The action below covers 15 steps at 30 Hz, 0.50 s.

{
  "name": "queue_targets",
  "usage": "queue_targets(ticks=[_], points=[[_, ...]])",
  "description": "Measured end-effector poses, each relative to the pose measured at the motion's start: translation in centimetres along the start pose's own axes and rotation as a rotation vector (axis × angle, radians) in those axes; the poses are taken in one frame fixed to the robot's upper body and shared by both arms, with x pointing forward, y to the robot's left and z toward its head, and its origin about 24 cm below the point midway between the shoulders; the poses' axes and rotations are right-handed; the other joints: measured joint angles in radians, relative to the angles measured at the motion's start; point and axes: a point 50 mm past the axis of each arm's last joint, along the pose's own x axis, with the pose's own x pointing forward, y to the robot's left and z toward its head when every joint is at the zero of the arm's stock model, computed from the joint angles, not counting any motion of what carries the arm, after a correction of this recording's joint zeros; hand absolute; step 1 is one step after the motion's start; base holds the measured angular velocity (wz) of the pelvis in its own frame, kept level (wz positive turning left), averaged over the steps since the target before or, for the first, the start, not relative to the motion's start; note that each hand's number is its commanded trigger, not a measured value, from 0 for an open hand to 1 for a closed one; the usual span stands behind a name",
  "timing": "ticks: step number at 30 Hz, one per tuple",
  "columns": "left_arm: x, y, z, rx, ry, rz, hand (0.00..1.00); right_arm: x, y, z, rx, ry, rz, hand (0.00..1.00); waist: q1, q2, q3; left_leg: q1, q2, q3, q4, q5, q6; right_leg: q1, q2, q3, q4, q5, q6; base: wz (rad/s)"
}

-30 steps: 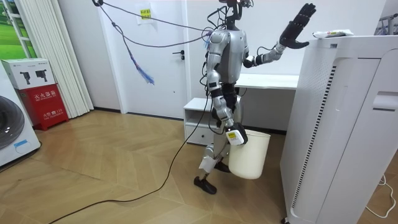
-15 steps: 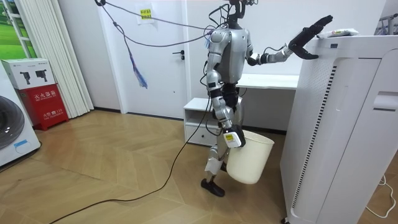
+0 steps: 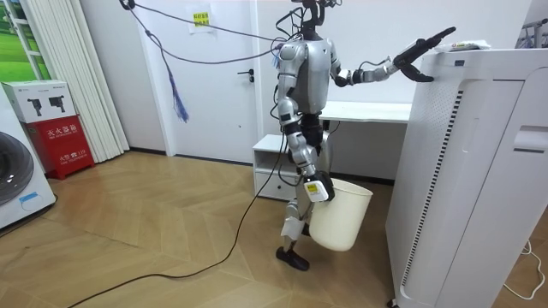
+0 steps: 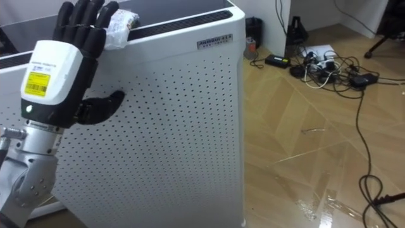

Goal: Pick garbage

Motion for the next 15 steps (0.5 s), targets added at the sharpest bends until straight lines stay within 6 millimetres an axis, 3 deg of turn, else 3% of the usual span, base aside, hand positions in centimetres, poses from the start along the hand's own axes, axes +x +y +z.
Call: queue_targets(ticks=[9, 15], points=[[0.4, 0.8, 0.1, 0.013, -0.015, -0.001, 1.0, 0.1, 0.0, 0.3, 0.002, -0.003, 0.0, 1.0, 0.023, 0.0, -0.0004, -0.005, 0.0, -0.001, 0.005, 0.0, 0.0, -0.003, -0.001, -0.004, 0.007, 0.0, 0.0, 0.02], [2.1, 2.2, -0.2, 0.05, -0.011, 0.061, 1.0, 0.1, 0.0, 0.6, 0.001, -0.006, 0.001, 1.0, 0.021, -0.001, -0.0005, -0.003, -0.001, -0.001, 0.007, 0.0, 0.0, -0.001, -0.003, -0.006, 0.009, 0.0, 0.0, 0.0]])
